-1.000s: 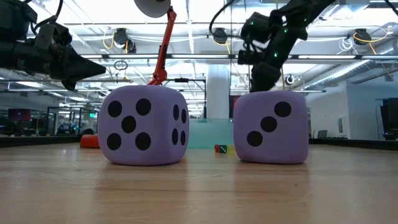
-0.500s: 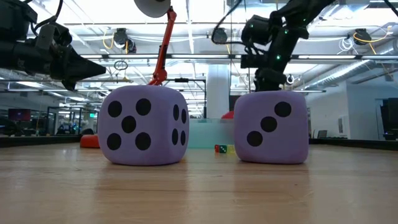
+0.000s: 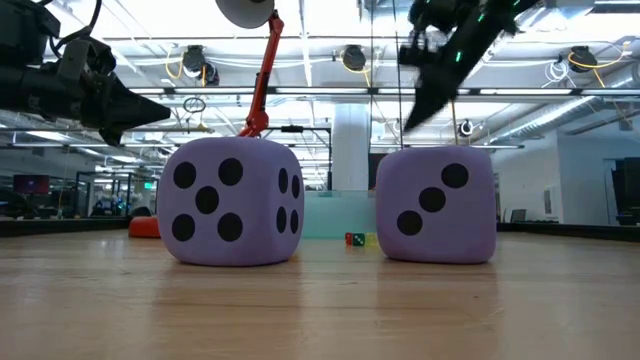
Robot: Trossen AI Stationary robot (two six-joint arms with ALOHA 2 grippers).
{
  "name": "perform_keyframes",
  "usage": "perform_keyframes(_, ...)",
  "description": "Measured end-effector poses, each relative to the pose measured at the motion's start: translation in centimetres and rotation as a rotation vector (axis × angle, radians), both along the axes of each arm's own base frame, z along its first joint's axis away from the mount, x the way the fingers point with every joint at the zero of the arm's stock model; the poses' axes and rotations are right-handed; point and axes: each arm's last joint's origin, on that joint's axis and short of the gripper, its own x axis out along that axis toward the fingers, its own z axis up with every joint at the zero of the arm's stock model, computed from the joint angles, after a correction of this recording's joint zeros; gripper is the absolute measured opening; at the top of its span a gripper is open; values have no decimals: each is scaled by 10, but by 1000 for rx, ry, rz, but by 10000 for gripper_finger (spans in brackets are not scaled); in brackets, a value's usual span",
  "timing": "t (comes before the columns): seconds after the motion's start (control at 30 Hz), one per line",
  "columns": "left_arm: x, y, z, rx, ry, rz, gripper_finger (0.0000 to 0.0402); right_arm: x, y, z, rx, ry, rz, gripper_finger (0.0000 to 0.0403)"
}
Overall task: Pick & Place Dice
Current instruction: Put the right large purple die into the green bin
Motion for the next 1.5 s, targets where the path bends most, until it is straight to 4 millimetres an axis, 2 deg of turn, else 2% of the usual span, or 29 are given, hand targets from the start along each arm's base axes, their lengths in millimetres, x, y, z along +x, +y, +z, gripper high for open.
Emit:
perform_keyframes(0.1, 0, 0, 0, -2, 0, 1, 21, -19, 12, 32, -17, -231, 70, 240)
perform_keyframes(0.2, 0, 0, 0, -2, 0, 1, 21, -41, 25, 50, -49, -436, 140, 156)
perform_keyframes(0.3, 0, 0, 0, -2, 0, 1, 21, -63, 37, 48, -62, -599, 201, 72)
perform_keyframes(0.37, 0, 0, 0, -2, 0, 1, 21, -75, 44, 36, -46, -685, 246, 24)
perform_keyframes(0.4, 0, 0, 0, -3, 0, 1, 21, -80, 46, 28, -35, -722, 256, 12)
perform_keyframes(0.53, 0, 0, 0, -6, -1, 1, 21, -92, 52, -13, 27, -820, 251, 21)
perform_keyframes(0.67, 0, 0, 0, -53, -12, 2, 21, -98, 55, -50, 70, -817, 234, 16)
perform_keyframes(0.83, 0, 0, 0, -37, -4, -5, 21, -105, 58, -79, 119, -791, 213, 3)
perform_keyframes(1.0, 0, 0, 0, -34, -3, -6, 21, -109, 61, -100, 137, -803, 209, 4)
perform_keyframes(1.1, 0, 0, 0, -29, -2, -2, 21, -111, 62, -111, 87, -798, 232, 1)
perform_keyframes(1.27, 0, 1, 0, -11, -2, 27, 21, -112, 62, -114, 39, -794, 253, 7)
perform_keyframes(1.5, 0, 1, 1, -7, -18, 28, 21, -112, 62, -113, 57, -803, 246, 15)
